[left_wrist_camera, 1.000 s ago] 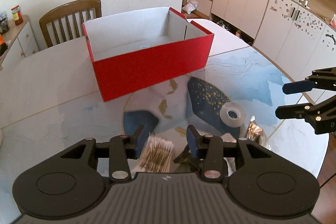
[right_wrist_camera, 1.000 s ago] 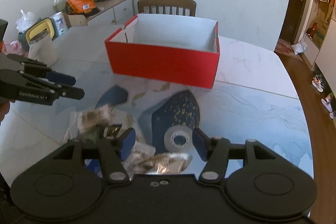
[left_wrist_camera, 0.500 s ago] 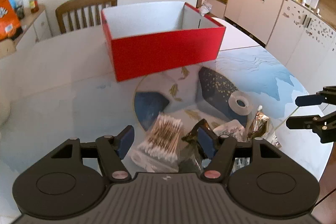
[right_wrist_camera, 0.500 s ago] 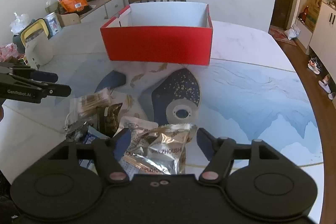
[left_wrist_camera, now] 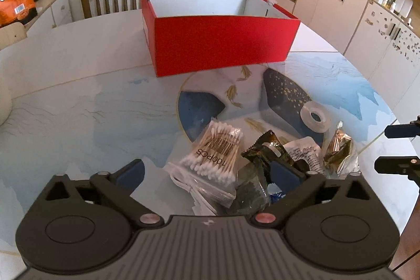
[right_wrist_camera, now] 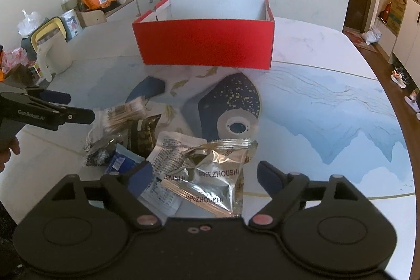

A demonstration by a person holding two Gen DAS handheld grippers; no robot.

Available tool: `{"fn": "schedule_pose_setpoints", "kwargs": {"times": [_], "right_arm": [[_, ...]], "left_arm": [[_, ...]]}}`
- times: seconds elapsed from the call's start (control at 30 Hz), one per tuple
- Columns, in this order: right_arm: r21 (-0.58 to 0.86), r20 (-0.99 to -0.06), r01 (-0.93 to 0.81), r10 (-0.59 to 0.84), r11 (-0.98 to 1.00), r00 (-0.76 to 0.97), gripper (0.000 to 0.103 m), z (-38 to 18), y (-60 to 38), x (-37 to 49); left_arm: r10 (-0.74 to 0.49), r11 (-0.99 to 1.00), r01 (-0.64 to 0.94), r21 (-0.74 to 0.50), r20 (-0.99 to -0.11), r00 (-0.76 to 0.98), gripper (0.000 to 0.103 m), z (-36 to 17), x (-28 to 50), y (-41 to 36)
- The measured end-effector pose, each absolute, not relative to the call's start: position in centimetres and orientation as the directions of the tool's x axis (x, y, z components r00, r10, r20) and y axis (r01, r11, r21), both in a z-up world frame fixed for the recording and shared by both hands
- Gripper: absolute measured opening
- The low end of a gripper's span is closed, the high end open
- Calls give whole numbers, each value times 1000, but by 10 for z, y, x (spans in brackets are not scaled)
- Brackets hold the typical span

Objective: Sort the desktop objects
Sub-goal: 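Grasp the cotton-swab pack with the left tool while the right tool grasps the silver foil packet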

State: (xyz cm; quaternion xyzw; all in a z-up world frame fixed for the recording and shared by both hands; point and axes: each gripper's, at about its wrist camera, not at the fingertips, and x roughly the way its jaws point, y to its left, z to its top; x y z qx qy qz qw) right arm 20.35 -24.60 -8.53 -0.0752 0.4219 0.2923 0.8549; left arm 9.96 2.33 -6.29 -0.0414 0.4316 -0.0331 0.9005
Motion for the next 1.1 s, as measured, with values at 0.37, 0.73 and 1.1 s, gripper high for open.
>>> {"fn": "schedule_pose_setpoints", "kwargs": {"times": [0.37,0.73,1.1], "right_arm": [[128,-781,-514,406,848,475,88,-106,-241,224],[176,-811,-487,407,855,421,80,-126,-242,243],[238,-829,-475,432,847,355,59,-141,-243,248]], "left_arm": [[-75,997,26,-74,-812,579,103,-89,124,26],[-93,996,42,-83,-823,560,103,-101,139,28],[-112,993,98,-69,-827,550,102,-112,149,24]]}}
